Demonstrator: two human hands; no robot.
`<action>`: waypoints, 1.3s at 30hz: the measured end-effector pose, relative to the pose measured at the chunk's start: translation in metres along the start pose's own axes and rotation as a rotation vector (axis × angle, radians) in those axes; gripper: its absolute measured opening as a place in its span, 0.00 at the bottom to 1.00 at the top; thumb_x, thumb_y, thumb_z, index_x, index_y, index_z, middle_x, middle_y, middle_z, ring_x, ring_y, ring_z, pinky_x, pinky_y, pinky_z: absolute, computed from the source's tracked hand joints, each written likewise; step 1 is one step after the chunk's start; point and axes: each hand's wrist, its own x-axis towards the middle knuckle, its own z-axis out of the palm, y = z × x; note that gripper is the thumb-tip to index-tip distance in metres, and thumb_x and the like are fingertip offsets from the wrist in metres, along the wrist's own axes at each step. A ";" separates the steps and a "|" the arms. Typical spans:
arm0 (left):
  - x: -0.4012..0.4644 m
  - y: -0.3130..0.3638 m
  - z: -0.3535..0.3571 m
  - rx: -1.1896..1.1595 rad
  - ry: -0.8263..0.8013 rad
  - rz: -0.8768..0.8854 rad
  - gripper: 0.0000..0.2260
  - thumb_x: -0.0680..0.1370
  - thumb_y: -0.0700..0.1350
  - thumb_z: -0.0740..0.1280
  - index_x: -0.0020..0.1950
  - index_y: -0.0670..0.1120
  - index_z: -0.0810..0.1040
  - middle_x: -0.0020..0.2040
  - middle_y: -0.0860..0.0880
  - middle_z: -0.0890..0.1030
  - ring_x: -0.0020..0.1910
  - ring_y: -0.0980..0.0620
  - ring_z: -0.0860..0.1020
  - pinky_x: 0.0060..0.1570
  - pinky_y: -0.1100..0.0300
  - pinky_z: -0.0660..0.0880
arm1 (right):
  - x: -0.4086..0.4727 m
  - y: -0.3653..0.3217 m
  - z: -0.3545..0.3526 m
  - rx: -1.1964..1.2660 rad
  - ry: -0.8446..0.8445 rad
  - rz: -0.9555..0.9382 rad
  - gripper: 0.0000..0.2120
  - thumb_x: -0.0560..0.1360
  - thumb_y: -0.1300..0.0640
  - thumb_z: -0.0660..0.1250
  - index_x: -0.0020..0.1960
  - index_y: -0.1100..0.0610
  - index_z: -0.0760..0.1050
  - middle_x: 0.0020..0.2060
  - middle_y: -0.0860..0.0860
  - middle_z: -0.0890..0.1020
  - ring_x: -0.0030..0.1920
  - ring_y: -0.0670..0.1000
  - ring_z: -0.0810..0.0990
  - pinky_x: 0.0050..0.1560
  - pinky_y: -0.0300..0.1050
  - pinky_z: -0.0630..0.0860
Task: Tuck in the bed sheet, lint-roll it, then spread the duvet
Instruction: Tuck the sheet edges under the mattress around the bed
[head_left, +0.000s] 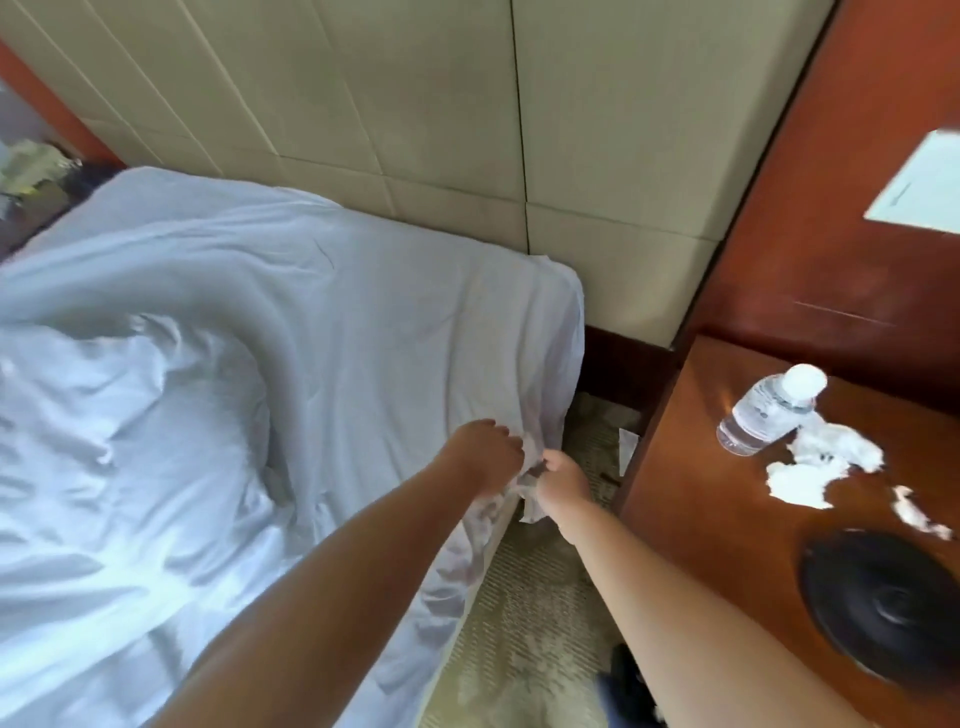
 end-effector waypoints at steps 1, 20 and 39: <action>-0.007 -0.010 -0.011 -0.007 0.003 0.001 0.15 0.79 0.39 0.58 0.66 0.44 0.74 0.65 0.49 0.74 0.64 0.48 0.72 0.67 0.56 0.65 | -0.008 -0.011 -0.010 -0.021 0.000 -0.001 0.23 0.81 0.66 0.50 0.75 0.56 0.61 0.71 0.54 0.67 0.68 0.56 0.69 0.57 0.41 0.68; 0.122 -0.141 -0.008 -0.094 0.010 -0.013 0.15 0.78 0.40 0.58 0.65 0.46 0.72 0.61 0.48 0.74 0.61 0.47 0.72 0.54 0.55 0.68 | 0.116 -0.098 -0.068 -0.305 0.083 0.062 0.18 0.81 0.63 0.51 0.69 0.58 0.68 0.66 0.56 0.73 0.64 0.56 0.72 0.61 0.45 0.70; 0.300 -0.220 -0.014 -0.565 0.138 -0.225 0.27 0.82 0.42 0.54 0.79 0.51 0.48 0.58 0.45 0.77 0.54 0.46 0.76 0.42 0.57 0.69 | 0.310 -0.131 -0.083 -0.141 0.190 0.110 0.32 0.80 0.60 0.55 0.78 0.46 0.45 0.68 0.57 0.71 0.58 0.57 0.76 0.52 0.48 0.75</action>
